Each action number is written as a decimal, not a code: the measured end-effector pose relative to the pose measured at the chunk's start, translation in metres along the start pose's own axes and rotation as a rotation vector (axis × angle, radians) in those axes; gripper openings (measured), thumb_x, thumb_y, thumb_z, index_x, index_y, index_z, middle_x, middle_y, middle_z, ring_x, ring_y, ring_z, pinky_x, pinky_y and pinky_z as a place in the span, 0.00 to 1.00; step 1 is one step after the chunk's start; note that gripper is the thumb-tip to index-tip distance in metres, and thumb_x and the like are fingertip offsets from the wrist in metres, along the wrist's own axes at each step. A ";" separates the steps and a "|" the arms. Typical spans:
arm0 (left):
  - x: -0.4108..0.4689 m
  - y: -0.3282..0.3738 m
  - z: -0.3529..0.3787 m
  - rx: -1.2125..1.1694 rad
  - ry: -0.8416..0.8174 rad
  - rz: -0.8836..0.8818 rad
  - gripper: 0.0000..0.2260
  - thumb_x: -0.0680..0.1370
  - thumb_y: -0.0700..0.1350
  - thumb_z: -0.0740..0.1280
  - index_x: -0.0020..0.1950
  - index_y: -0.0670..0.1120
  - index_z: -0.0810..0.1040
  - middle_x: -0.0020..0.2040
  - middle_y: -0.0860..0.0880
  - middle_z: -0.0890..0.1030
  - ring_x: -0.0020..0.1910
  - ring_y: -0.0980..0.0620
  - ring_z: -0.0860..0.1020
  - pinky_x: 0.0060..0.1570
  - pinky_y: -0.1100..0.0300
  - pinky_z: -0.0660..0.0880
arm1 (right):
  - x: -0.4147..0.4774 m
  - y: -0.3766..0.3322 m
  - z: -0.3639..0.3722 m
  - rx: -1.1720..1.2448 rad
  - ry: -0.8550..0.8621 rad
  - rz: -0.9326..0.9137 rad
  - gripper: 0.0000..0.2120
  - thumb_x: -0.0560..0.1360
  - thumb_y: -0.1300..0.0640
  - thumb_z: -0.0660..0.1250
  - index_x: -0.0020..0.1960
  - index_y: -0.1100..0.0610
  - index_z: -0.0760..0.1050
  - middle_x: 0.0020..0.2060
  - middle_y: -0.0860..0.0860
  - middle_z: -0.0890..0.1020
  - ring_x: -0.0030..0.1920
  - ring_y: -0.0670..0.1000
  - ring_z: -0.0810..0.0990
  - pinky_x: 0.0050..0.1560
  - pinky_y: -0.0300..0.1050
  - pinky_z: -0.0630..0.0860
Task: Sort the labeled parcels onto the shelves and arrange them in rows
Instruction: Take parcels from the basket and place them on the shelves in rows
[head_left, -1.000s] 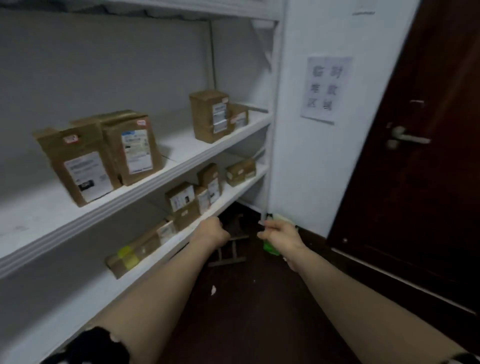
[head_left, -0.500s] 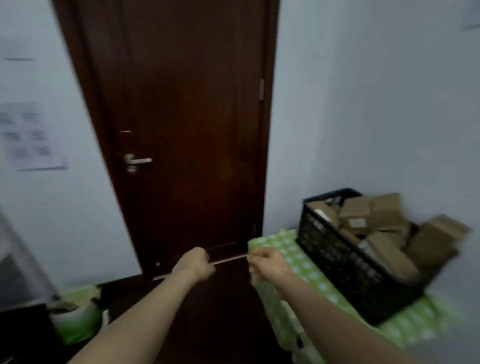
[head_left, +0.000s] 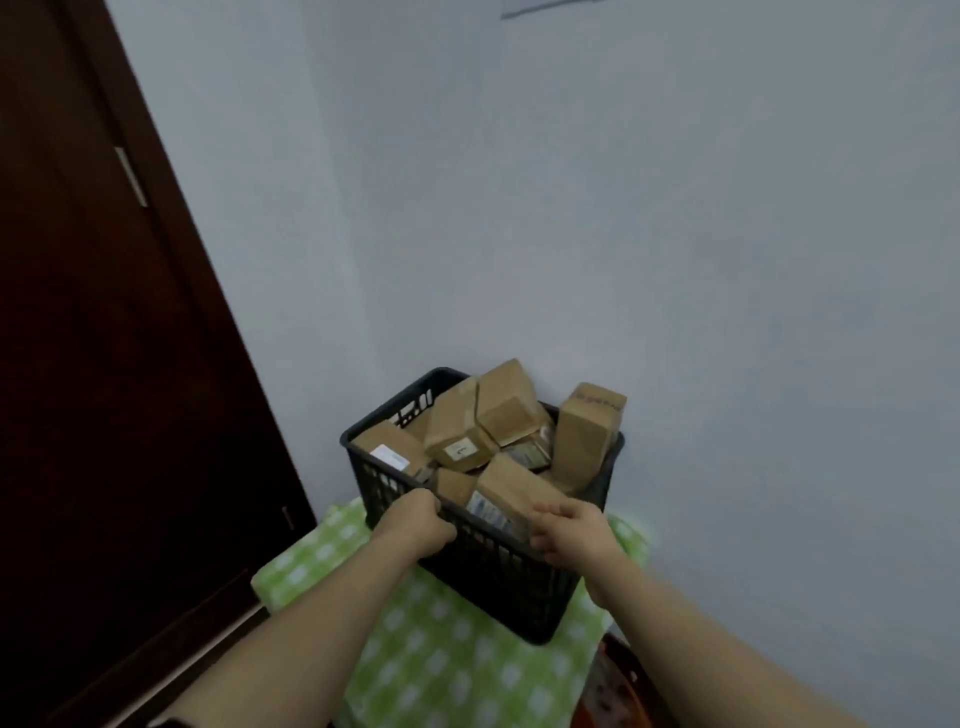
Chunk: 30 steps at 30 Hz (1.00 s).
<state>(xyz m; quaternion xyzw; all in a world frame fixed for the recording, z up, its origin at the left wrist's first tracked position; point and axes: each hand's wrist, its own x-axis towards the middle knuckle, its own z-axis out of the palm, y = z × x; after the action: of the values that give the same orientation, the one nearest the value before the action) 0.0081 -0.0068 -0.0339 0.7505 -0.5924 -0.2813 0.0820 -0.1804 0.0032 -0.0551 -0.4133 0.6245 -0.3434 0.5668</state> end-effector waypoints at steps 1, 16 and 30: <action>0.015 0.008 0.001 -0.001 -0.022 0.023 0.11 0.73 0.46 0.69 0.33 0.47 0.69 0.36 0.46 0.74 0.40 0.46 0.76 0.38 0.59 0.69 | 0.013 -0.003 -0.005 0.001 0.027 0.000 0.04 0.77 0.62 0.65 0.52 0.61 0.75 0.38 0.56 0.77 0.33 0.51 0.75 0.32 0.41 0.73; 0.231 0.066 -0.013 -0.296 -0.072 0.202 0.25 0.78 0.37 0.63 0.74 0.46 0.64 0.70 0.48 0.70 0.68 0.49 0.69 0.63 0.56 0.69 | 0.225 -0.076 0.019 -0.214 0.142 0.007 0.20 0.83 0.55 0.53 0.72 0.62 0.63 0.67 0.57 0.71 0.67 0.57 0.70 0.65 0.47 0.66; 0.265 0.100 0.003 -0.682 -0.003 0.012 0.22 0.80 0.56 0.60 0.73 0.52 0.67 0.67 0.48 0.73 0.60 0.51 0.73 0.61 0.54 0.72 | 0.299 -0.063 0.025 0.351 0.080 0.066 0.19 0.79 0.50 0.62 0.68 0.56 0.69 0.56 0.54 0.78 0.55 0.56 0.78 0.58 0.54 0.76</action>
<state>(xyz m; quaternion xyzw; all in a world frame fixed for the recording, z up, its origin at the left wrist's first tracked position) -0.0410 -0.2827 -0.0764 0.6759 -0.4689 -0.4638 0.3289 -0.1524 -0.2934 -0.1286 -0.2734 0.5902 -0.4444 0.6160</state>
